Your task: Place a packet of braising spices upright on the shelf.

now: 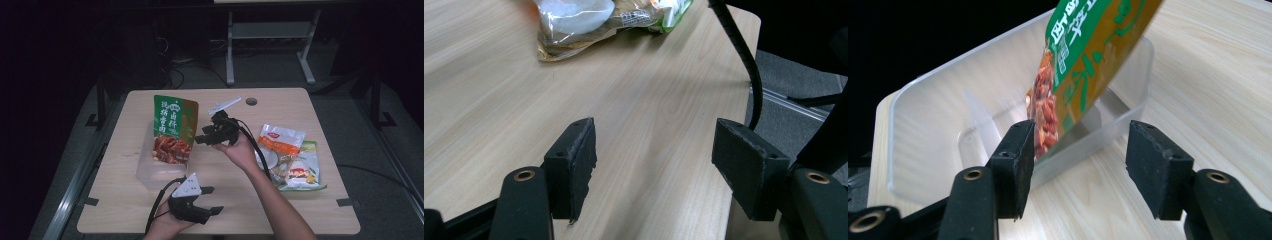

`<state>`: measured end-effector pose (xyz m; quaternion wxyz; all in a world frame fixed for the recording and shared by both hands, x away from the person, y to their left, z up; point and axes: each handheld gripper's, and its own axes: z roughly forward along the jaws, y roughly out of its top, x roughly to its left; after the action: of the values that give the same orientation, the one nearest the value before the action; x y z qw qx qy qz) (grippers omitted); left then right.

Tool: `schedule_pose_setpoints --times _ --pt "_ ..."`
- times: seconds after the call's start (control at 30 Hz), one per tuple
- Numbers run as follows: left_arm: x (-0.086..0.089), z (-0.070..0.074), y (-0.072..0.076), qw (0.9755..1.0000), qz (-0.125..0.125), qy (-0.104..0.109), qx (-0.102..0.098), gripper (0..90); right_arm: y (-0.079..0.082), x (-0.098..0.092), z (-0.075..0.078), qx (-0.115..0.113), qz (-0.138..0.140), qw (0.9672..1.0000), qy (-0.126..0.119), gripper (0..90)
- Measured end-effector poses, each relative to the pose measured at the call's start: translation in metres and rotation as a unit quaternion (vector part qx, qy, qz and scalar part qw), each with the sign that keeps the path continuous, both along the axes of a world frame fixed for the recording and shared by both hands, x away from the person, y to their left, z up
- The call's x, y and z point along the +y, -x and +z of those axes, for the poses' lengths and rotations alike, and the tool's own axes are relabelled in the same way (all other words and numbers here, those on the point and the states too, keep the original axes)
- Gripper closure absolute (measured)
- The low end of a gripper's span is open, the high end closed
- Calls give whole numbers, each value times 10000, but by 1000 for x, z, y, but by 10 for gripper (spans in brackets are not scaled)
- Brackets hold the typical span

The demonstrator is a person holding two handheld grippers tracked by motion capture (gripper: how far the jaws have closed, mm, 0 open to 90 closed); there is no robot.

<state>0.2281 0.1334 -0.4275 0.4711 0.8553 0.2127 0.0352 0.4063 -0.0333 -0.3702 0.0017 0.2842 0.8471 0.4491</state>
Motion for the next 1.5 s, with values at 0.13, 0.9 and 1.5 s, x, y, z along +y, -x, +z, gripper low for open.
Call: schedule_pose_setpoints --times 0.13,0.9,1.5 --pt "0 0 0 10000 45 7 24 334 7 -16 3 -20 -53 10000 73 424" --pt "-22 1 -16 9995 119 -289 -29 329 46 -149 2 129 -1033 9940 329 390" --pt "-22 -4 -19 9993 190 -317 -57 325 67 -208 -13 316 -1531 9870 378 385"
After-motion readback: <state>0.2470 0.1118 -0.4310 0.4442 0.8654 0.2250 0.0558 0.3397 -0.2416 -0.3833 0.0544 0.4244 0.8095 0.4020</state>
